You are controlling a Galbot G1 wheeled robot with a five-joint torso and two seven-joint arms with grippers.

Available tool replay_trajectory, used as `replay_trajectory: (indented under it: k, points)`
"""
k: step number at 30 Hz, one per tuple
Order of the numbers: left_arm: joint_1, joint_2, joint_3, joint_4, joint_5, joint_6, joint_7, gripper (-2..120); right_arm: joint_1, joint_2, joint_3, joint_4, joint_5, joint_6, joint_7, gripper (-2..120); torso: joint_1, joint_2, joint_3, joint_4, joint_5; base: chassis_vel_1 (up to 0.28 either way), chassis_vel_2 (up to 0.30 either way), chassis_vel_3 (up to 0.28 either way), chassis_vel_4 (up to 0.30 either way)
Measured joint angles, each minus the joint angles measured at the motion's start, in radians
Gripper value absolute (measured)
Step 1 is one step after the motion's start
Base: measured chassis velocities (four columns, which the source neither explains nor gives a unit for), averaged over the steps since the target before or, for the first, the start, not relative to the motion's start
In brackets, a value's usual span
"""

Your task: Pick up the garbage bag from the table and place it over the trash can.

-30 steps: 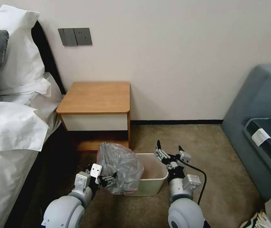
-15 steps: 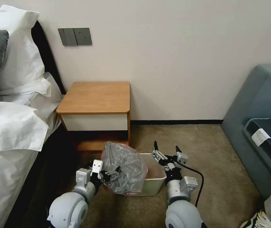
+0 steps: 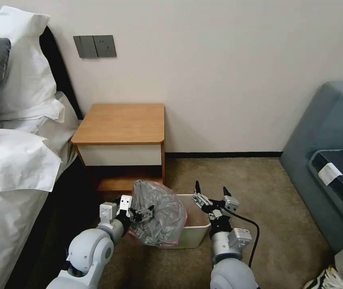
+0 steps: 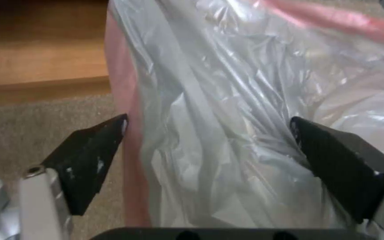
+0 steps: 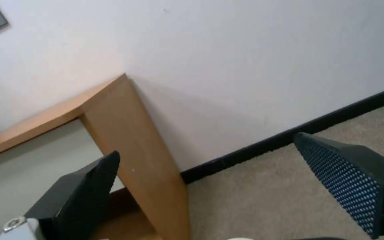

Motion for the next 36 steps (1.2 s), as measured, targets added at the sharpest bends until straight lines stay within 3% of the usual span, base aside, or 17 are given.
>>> replay_trajectory:
  k: [7,10,15,22,26,33,35,36]
  points:
    - [-0.018,-0.013,0.018,0.035,0.028,0.002,-0.006,76,-0.002,0.008,0.001,-0.001,-0.003,0.004,-0.002,100,0.0,0.0,0.0,0.0,0.0,0.0,0.0,0.0,0.0]
    - [-0.035,-0.028,0.032,0.064,0.057,0.003,0.002,61,-0.009,0.011,0.001,-0.001,-0.009,0.01,-0.003,100,0.0,0.0,0.0,0.0,0.0001,0.0,0.0,0.0,0.0]
    - [-0.042,-0.038,0.041,0.085,0.081,0.003,0.015,47,-0.019,0.012,0.006,0.005,-0.014,0.014,-0.004,100,0.0,0.0,0.0,0.0,0.0,0.0,0.0,0.0,0.0]
    - [-0.039,-0.059,0.051,0.109,0.134,-0.002,0.02,17,-0.036,0.012,0.017,0.014,-0.022,0.023,-0.006,100,0.0,0.0,0.0,0.0002,0.0003,0.0,0.0,0.0,0.0]
    - [-0.035,-0.066,0.051,0.097,0.135,-0.002,0.003,8,-0.035,0.011,0.016,0.019,-0.022,0.024,-0.007,100,0.0,0.0,0.0,0.0,0.0,0.0,0.0,0.0,0.0]
    - [-0.009,-0.06,0.044,0.07,0.117,-0.003,-0.057,7,-0.026,0.014,-0.001,0.024,-0.021,0.019,-0.008,100,0.0,0.0,0.0,-0.0001,-0.0002,0.0,0.0,0.0,0.0]
    - [0.001,-0.056,0.044,0.062,0.112,-0.024,-0.074,7,-0.024,0.014,-0.007,0.027,-0.02,0.017,-0.008,100,0.0,0.0,0.0,-0.0002,-0.0001,0.0,0.0,0.0,0.0]
    - [0.017,-0.048,0.044,0.053,0.11,-0.074,-0.096,7,-0.022,0.011,-0.015,0.03,-0.017,0.017,-0.013,100,0.0,0.0,0.0,-0.0001,-0.0002,0.0,0.0,0.0,0.0]
